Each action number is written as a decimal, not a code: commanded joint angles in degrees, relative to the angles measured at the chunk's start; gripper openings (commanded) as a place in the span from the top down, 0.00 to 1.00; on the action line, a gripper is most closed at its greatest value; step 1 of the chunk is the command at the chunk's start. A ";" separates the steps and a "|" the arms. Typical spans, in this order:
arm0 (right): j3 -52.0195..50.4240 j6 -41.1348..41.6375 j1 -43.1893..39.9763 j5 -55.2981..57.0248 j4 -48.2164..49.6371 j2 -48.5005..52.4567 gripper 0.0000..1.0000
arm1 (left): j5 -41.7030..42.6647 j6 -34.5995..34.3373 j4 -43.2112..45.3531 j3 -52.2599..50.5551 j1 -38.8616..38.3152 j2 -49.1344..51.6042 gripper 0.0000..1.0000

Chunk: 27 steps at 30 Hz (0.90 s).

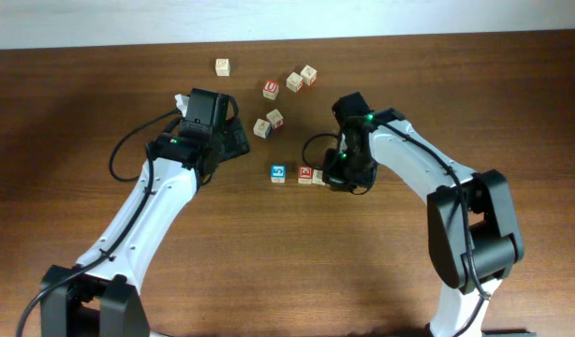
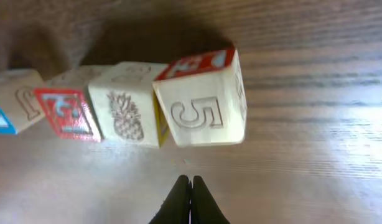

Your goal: Rotate 4 blocks

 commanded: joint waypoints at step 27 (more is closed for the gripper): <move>4.52 -7.69 -1.73 0.74 1.77 6.86 0.95 | 2.64 0.13 -0.52 -0.33 0.13 0.39 0.06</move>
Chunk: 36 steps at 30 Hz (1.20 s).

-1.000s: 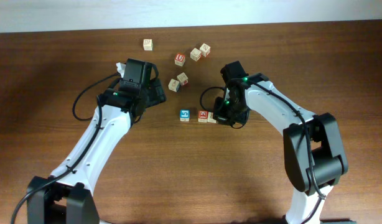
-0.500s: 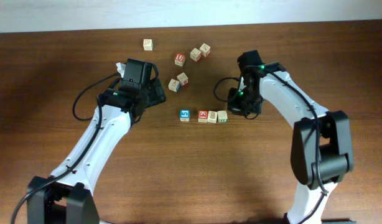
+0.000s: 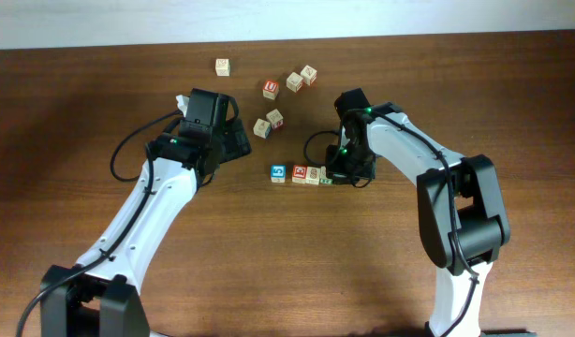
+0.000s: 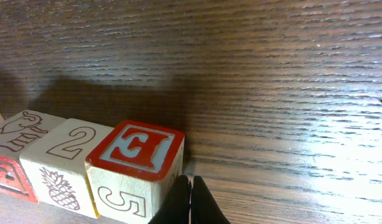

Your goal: Rotate 4 blocks

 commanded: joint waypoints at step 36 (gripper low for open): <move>7.74 -2.51 2.56 1.05 0.96 0.37 0.82 | 9.31 4.15 1.38 -0.52 0.20 11.23 0.24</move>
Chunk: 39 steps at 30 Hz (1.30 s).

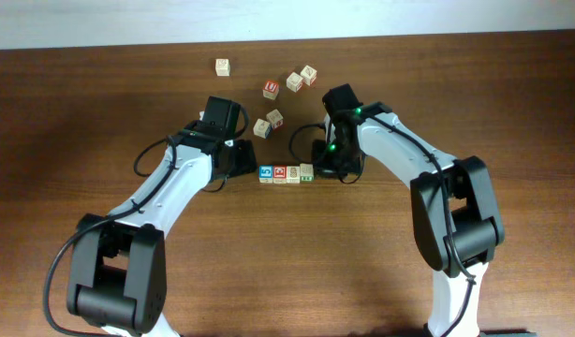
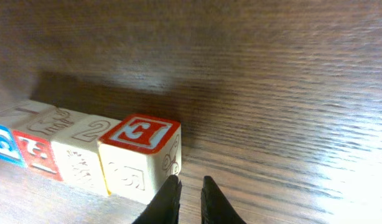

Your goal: Rotate 4 blocks

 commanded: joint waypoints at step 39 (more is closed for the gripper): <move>5.42 1.01 5.53 6.73 4.92 2.93 0.96 | -3.02 0.55 1.18 -0.33 5.57 0.22 0.20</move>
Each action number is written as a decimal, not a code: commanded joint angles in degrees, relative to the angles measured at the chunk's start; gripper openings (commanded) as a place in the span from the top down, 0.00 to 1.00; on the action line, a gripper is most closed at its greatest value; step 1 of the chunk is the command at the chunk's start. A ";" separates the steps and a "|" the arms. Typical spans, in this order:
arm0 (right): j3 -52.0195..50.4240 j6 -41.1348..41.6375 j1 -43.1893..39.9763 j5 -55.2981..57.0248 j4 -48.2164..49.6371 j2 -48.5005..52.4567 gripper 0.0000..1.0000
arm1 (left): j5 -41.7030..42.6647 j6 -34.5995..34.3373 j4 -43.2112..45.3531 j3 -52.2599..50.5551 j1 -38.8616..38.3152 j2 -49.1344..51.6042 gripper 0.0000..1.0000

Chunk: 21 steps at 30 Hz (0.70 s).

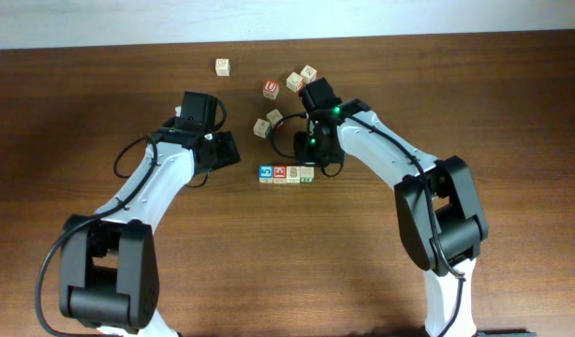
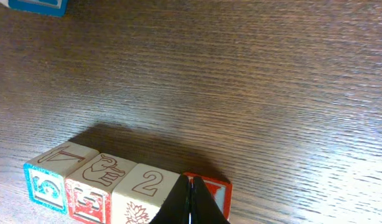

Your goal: Rotate 4 blocks

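Four wooden blocks stand in a straight row [image 1: 287,174]. In the right wrist view they read, left to right, a blue-edged block [image 2: 49,182], a red elephant block [image 2: 94,186], a "2" pineapple block [image 2: 147,191] and a red-edged block [image 2: 214,191]. My right gripper [image 2: 190,200] is shut with nothing in it. Its tips are over the seam between the "2" block and the red-edged block. It reaches the row from the far side [image 1: 311,161]. My left gripper [image 1: 224,152] hangs left of the row, apart from it, and its jaws are hidden.
Several loose blocks lie beyond the row: a pair [image 1: 268,123] close behind it, a cluster [image 1: 294,81] further back, and one alone [image 1: 222,66] at the far left. A blue-edged block [image 2: 35,4] shows at the right wrist view's top left corner.
My right gripper was slightly open beside the row's right end. It is now shut over the red-edged block's top. My left gripper has drawn back from the row's left end. The row has stayed put.
At first the end block sat askew at the right of three others, with my right gripper shut beside it. Then all four stood in line. Later the row lay further left, between both grippers. Now only my right gripper is at it.
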 commanded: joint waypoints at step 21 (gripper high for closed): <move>4.70 -8.87 -10.58 -15.37 -17.16 -1.11 0.92 | 14.82 7.23 -2.29 0.57 0.04 0.48 0.48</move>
